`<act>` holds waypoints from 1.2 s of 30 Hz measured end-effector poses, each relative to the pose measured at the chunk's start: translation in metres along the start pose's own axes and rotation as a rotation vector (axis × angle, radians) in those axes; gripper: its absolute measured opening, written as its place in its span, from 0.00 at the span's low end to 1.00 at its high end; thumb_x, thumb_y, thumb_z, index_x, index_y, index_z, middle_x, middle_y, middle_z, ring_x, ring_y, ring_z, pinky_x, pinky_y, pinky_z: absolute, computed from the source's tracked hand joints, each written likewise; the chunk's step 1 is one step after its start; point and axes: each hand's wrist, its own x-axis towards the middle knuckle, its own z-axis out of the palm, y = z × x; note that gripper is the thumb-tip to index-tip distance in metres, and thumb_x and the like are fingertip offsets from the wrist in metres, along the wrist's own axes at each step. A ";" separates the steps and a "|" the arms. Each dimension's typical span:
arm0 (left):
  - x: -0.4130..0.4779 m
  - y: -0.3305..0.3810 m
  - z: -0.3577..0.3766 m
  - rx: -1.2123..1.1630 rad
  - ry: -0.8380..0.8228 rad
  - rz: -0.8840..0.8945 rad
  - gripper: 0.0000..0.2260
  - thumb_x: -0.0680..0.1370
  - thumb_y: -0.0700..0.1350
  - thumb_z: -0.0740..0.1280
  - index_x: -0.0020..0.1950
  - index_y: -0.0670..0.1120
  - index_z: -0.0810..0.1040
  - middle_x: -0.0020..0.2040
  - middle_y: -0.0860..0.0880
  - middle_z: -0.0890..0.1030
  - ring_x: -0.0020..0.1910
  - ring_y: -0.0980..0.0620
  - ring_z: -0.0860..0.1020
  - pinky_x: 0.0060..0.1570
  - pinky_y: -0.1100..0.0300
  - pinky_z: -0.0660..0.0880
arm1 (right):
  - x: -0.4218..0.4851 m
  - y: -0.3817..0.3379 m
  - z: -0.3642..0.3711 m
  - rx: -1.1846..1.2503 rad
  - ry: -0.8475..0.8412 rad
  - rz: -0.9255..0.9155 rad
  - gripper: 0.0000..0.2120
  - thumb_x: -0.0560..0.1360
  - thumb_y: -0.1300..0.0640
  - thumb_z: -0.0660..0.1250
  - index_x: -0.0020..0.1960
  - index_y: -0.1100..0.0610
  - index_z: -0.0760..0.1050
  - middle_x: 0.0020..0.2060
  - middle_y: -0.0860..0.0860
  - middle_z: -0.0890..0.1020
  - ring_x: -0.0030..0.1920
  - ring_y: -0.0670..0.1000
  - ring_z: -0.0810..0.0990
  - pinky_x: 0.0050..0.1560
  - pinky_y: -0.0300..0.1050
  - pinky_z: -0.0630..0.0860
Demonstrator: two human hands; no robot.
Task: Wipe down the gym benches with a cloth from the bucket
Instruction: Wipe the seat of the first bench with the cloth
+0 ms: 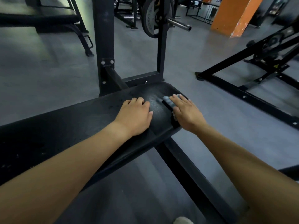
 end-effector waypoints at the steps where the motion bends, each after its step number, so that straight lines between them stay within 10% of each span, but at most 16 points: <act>1: -0.002 0.003 0.000 -0.005 -0.003 0.001 0.20 0.85 0.56 0.55 0.69 0.47 0.75 0.67 0.45 0.75 0.66 0.44 0.74 0.71 0.45 0.68 | -0.005 0.002 0.001 0.058 0.069 0.086 0.22 0.83 0.53 0.51 0.76 0.49 0.66 0.76 0.53 0.68 0.77 0.55 0.62 0.76 0.56 0.58; 8: -0.023 0.028 -0.006 0.026 0.041 0.122 0.17 0.84 0.54 0.56 0.66 0.47 0.76 0.65 0.47 0.76 0.63 0.47 0.75 0.67 0.47 0.71 | -0.067 -0.062 0.033 0.327 0.401 0.209 0.22 0.78 0.56 0.53 0.70 0.51 0.73 0.72 0.48 0.72 0.77 0.51 0.61 0.79 0.56 0.55; 21: -0.048 0.033 -0.008 -0.007 -0.049 0.163 0.21 0.87 0.50 0.54 0.78 0.45 0.68 0.80 0.43 0.66 0.79 0.47 0.64 0.77 0.53 0.60 | -0.077 -0.037 0.048 0.006 0.597 0.323 0.21 0.75 0.55 0.56 0.63 0.58 0.78 0.64 0.55 0.81 0.68 0.59 0.76 0.73 0.61 0.66; 28: -0.042 0.034 -0.007 -0.016 -0.038 0.147 0.20 0.86 0.49 0.57 0.75 0.44 0.72 0.76 0.44 0.71 0.75 0.48 0.69 0.72 0.54 0.68 | -0.086 -0.069 0.064 0.271 0.633 0.061 0.23 0.76 0.60 0.55 0.67 0.61 0.77 0.67 0.55 0.78 0.75 0.54 0.68 0.78 0.55 0.62; 36: -0.041 0.036 -0.014 0.012 -0.068 0.154 0.20 0.86 0.52 0.56 0.75 0.45 0.71 0.76 0.46 0.71 0.73 0.48 0.71 0.72 0.54 0.67 | -0.046 -0.024 0.026 0.548 0.543 0.380 0.19 0.75 0.56 0.49 0.60 0.48 0.73 0.63 0.47 0.72 0.59 0.54 0.76 0.54 0.56 0.78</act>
